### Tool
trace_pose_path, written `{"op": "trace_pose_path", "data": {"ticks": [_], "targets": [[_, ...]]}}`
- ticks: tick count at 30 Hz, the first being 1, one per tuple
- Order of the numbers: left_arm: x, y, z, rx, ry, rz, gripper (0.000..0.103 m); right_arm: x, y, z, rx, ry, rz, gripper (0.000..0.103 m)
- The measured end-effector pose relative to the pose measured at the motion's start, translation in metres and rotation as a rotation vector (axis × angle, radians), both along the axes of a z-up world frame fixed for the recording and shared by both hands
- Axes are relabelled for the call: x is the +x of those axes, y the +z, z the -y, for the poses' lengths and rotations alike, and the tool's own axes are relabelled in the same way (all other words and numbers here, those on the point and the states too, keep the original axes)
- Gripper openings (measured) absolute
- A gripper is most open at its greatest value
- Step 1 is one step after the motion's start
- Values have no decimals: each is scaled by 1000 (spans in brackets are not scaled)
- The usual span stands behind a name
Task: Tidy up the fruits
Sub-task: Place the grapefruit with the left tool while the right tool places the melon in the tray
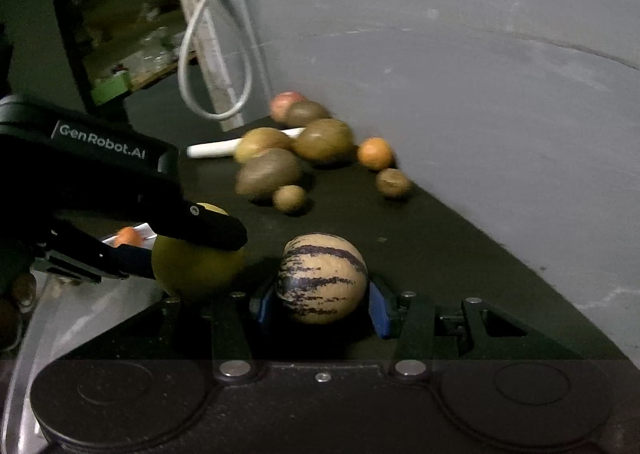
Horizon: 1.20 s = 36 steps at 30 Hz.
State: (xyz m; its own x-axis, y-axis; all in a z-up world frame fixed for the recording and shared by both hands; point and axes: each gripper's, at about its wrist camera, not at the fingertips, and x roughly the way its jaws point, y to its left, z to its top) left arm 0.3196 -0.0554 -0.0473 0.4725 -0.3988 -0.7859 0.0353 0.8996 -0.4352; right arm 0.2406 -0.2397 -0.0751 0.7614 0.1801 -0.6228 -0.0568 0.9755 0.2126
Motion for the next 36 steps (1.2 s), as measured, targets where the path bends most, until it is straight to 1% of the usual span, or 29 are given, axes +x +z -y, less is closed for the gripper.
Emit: {"op": "trace_pose_path", "data": {"ticks": [6, 12, 16, 22, 28, 36], "targets": [[-18, 7, -40, -3, 104, 17, 58, 3, 11, -31, 15, 104, 25, 48], [-36, 6, -85, 13, 236, 19, 58, 7, 15, -69, 19, 242, 35, 48], [-45, 2, -114, 33, 323, 13, 58, 11, 14, -93, 17, 315, 35, 48], [-53, -4, -150, 84, 407, 22, 58, 24, 14, -124, 1, 400, 27, 48], [-50, -13, -168, 92, 454, 21, 58, 41, 6, -149, -27, 461, 7, 48], [-44, -21, -169, 128, 437, 34, 58, 58, -5, -166, -48, 480, -12, 47]]}}
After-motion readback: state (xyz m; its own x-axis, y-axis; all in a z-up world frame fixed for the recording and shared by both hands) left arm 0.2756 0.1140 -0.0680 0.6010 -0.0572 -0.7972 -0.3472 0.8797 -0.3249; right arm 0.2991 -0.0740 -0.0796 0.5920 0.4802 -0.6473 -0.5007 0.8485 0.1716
